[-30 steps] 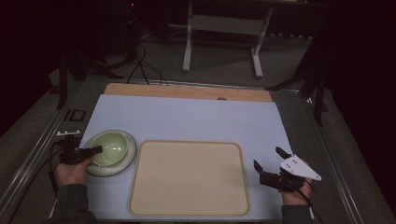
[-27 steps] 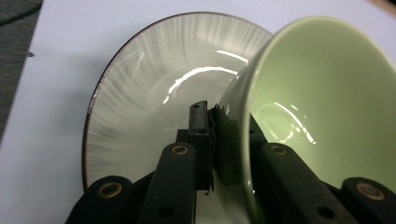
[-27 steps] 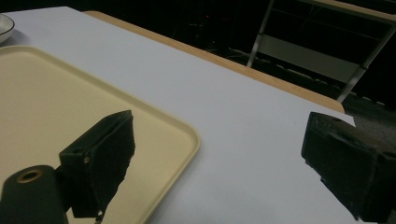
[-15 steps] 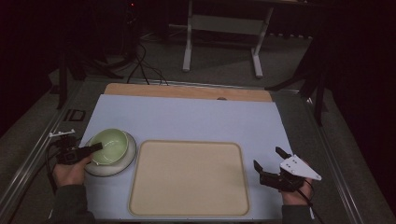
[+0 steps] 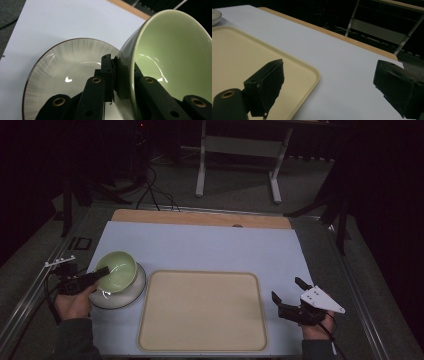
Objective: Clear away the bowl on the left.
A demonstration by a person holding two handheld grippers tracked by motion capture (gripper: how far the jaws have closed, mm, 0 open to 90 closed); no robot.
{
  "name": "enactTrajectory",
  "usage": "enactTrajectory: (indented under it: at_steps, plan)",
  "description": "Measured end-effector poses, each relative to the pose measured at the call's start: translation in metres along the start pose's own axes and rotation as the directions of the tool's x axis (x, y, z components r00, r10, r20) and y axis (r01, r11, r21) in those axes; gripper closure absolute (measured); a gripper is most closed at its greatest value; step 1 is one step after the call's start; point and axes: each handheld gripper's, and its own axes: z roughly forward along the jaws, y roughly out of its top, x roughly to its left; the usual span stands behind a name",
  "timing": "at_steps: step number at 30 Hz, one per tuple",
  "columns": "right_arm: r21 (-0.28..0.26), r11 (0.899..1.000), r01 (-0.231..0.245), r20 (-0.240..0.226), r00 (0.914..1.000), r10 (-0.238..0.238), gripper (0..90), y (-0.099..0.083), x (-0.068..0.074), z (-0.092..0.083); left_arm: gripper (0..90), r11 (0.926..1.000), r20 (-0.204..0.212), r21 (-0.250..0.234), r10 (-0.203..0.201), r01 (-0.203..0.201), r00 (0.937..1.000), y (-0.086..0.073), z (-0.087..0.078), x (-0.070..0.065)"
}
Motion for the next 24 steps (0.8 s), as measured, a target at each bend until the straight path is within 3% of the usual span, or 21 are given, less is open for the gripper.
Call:
enactTrajectory:
  at_steps: [7, 24]
  plan:
    - [-0.012, 1.0, -0.023, -0.005, 0.9997, 0.023, 9.2, 0.0, -0.001, -0.001, 82.0, 0.9989, 0.022, -0.046, 0.01, -0.009, 0.9997, 0.004, -0.008, -0.011]
    - [-0.032, 0.998, -0.055, 0.005, 0.9985, 0.055, 9.3, 0.001, -0.003, -0.002, 81.9, 0.9963, 0.032, -0.079, 0.037, -0.034, 0.9988, 0.008, -0.013, -0.033]
